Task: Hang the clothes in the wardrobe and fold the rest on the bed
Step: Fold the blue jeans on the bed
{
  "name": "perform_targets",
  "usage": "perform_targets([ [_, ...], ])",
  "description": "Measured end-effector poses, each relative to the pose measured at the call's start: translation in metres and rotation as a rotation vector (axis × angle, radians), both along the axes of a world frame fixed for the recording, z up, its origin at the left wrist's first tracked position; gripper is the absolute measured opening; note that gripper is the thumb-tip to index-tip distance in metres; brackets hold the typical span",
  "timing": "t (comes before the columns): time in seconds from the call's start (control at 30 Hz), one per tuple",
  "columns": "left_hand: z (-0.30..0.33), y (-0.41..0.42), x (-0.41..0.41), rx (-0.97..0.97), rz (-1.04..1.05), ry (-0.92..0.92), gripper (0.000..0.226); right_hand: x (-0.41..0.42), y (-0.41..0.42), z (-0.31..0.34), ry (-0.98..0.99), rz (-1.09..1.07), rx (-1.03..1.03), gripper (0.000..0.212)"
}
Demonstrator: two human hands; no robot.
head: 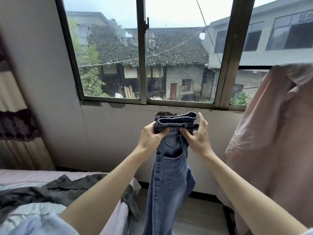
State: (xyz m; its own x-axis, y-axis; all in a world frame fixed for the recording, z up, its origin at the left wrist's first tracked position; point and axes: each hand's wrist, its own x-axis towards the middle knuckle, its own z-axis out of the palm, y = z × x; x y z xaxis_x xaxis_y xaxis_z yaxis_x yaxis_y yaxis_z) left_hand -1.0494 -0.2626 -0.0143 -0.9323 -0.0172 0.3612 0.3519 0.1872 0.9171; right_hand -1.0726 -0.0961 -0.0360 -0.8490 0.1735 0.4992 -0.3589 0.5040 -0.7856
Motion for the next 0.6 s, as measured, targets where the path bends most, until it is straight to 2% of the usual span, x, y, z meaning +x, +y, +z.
perform_targets([
  [0.07,0.004,0.005,0.002,0.065,0.011,0.018,0.018,0.002,0.001,-0.009,-0.106,0.051,-0.174,0.092],
  [0.13,0.008,0.009,0.005,0.135,0.057,0.036,0.014,0.004,-0.007,-0.014,-0.085,0.032,-0.2,0.088],
  [0.3,0.029,-0.001,0.019,0.285,0.211,0.081,0.008,0.011,-0.056,0.012,-0.001,0.011,-0.257,0.054],
  [0.4,0.052,-0.026,0.037,0.369,0.275,0.105,0.008,0.029,-0.094,0.039,0.061,0.103,-0.283,0.044],
  [0.6,0.09,-0.114,0.106,0.477,0.44,0.174,0.011,0.088,-0.185,0.089,0.146,0.372,-0.33,0.041],
])
